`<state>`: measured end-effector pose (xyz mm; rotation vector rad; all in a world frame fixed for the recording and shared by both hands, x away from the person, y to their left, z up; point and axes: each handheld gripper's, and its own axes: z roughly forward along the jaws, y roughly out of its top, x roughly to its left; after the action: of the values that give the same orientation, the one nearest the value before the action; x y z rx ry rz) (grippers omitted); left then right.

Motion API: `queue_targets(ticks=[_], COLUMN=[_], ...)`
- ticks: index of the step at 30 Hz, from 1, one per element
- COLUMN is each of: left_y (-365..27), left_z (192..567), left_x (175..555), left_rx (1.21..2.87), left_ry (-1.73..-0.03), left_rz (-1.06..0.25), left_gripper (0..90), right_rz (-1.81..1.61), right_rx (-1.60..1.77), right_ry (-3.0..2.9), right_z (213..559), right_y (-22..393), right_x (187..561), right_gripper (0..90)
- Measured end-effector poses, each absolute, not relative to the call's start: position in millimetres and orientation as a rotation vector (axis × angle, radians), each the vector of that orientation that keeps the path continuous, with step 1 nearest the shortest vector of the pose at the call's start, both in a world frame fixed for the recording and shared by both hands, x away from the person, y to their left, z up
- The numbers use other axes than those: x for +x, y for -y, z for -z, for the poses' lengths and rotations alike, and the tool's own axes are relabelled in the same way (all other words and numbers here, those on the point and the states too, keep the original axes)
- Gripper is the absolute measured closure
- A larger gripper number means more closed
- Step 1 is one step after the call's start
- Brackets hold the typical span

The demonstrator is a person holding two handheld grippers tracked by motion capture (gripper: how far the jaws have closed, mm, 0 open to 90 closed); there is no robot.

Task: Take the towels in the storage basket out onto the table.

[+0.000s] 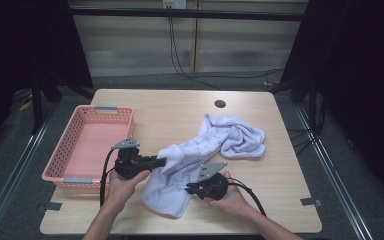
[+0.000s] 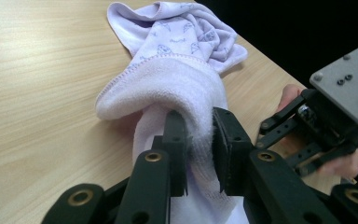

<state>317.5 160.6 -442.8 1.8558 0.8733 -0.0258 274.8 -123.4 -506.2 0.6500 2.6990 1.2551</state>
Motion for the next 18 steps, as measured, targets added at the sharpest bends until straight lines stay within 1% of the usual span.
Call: queue_targets(ticks=[5,7,11,13,15,16,18], left_y=[-165,-166,-166,-167,-167,-170,-172], left_z=[441,441,446,453,461,466,468], left_x=[314,313,302,291,280,272,270], left_rx=[1.849,1.836,1.905,1.906,1.946,1.969,1.958], left_ry=[-0.870,-0.880,-0.849,-0.849,-0.859,-0.876,-0.883], left_rz=[0.030,0.034,0.058,0.111,0.117,0.109,0.125], left_gripper=[77.3,78.0,79.4,79.8,76.7,70.4,68.7], right_rz=[-1.236,-1.238,-1.286,-1.282,-1.283,-1.221,-1.213], right_rx=[0.739,0.808,0.965,1.016,1.059,1.070,1.089], right_ry=[-2.738,-2.694,-2.577,-2.528,-2.492,-2.503,-2.508], right_z=[501,496,483,477,474,477,480], right_y=[157,180,236,263,284,295,298], right_x=[277,277,272,266,257,248,245], right_gripper=[87.6,87.5,87.6,87.6,87.6,87.4,87.1])
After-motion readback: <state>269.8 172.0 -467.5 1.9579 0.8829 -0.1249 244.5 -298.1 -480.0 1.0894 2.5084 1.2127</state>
